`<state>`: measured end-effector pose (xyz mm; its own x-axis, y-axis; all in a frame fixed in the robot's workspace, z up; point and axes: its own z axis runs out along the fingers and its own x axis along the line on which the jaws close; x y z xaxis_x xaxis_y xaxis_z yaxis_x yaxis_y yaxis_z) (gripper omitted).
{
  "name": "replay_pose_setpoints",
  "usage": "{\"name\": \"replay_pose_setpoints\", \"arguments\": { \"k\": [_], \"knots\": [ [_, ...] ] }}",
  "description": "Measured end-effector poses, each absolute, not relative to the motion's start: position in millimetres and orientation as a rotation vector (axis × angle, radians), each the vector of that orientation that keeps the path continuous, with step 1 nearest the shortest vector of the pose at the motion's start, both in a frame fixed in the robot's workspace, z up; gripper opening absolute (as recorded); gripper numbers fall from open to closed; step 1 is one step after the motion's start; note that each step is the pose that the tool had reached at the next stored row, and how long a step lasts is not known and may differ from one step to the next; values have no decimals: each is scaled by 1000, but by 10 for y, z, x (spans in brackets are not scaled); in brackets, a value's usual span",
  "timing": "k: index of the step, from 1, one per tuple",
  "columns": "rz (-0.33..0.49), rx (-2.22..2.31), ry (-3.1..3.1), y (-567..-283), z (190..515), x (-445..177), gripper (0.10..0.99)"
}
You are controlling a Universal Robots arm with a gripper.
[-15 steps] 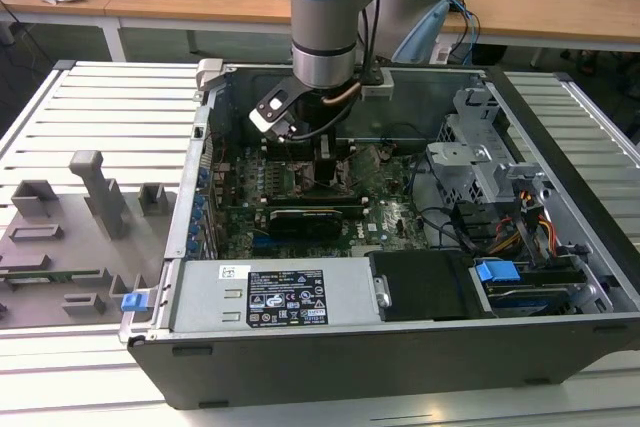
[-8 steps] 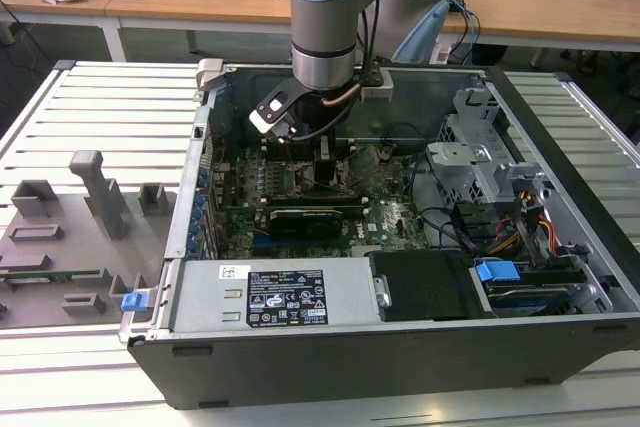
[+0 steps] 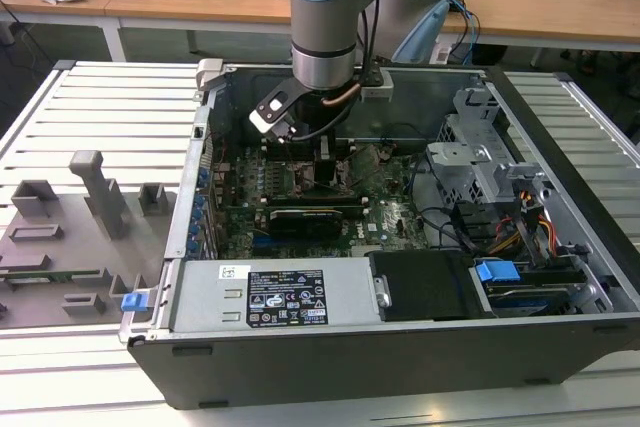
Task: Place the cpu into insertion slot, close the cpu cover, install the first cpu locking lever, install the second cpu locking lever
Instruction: 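Place the cpu into insertion slot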
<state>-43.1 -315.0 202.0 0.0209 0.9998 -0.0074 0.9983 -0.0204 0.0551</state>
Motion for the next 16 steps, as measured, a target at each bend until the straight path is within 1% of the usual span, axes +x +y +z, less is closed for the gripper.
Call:
{"name": "replay_pose_setpoints", "arguments": {
  "k": [16],
  "knots": [
    [52, 2218, 2161, -3149, 2002, -434, 537]
  ]
}}
